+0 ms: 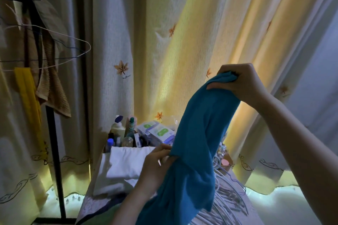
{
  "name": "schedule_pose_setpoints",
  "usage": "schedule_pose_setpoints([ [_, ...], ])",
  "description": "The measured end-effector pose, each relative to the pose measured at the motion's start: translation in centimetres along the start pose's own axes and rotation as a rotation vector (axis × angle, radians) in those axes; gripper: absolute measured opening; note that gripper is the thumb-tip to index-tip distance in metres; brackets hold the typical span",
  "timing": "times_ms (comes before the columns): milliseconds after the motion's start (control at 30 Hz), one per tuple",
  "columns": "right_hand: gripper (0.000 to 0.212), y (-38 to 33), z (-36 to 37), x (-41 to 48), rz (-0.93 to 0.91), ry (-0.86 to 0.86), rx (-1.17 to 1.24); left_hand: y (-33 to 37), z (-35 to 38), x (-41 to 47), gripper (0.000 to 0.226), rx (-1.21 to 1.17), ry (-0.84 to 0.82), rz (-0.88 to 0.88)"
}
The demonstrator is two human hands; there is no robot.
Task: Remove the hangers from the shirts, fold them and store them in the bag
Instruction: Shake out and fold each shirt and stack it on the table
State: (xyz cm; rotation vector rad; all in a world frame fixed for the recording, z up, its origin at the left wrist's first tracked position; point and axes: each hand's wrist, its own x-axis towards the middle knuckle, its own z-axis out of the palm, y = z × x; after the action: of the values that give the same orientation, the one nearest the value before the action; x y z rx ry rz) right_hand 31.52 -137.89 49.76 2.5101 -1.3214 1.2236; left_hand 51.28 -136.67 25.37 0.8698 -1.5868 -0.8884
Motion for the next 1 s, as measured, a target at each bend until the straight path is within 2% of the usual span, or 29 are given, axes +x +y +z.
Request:
schedule_pose_setpoints([
  [67, 0.039, 0.4, -1.2, 0.2, -0.006, 0.026, -0.027, 0.5, -1.5, 1.1, 0.029, -0.048, 0.088, 0.026],
  [200, 0.046, 1.4, -3.6, 1.0, -0.052, 0.1, -0.1, 3.8, -5.5, 4.2, 0.013, -0.122, 0.172, 0.061],
  [267, 0.046, 1.9, -4.7, 1.9, -0.069, 0.178, -0.105, 6.5, -7.2, 5.6, 0.021, -0.059, 0.23, 0.171],
  [367, 0.043, 2.5, -5.4, 3.1, -0.078, 0.313, -0.106, 10.4, -8.8, 6.4, 0.008, 0.014, 0.294, 0.378],
  [467, 0.039, 2.7, -5.4, 4.1, -0.082, 0.401, -0.082, 11.9, -8.9, 6.1, 0.007, 0.136, 0.241, 0.478],
  [533, 0.04, 2.9, -4.9, 4.4, -0.078, 0.411, -0.061, 10.9, -8.3, 5.1, 0.017, 0.179, 0.141, 0.422],
  [633, 0.04, 3.1, -3.7, 4.3, -0.088, 0.362, -0.049, 8.3, -7.4, 3.6, 0.034, 0.178, 0.004, 0.227],
  [700, 0.04, 3.0, -2.9, 4.3, -0.102, 0.302, -0.044, 6.8, -6.6, 3.0, 0.027, 0.22, -0.101, 0.137],
  [767, 0.038, 2.8, -2.5, 4.4, -0.118, 0.262, -0.042, 5.3, -5.3, 2.5, 0.016, 0.166, -0.195, 0.028],
  [833, 0.035, 2.8, -2.3, 4.6, -0.135, 0.242, -0.049, 3.6, -3.8, 1.7, 0.01, 0.124, -0.224, -0.034],
  [1000, 0.034, 3.0, -2.8, 4.5, -0.128, 0.245, -0.067, -1.2, -0.1, -0.7, 0.047, 0.29, -0.255, -0.029],
])
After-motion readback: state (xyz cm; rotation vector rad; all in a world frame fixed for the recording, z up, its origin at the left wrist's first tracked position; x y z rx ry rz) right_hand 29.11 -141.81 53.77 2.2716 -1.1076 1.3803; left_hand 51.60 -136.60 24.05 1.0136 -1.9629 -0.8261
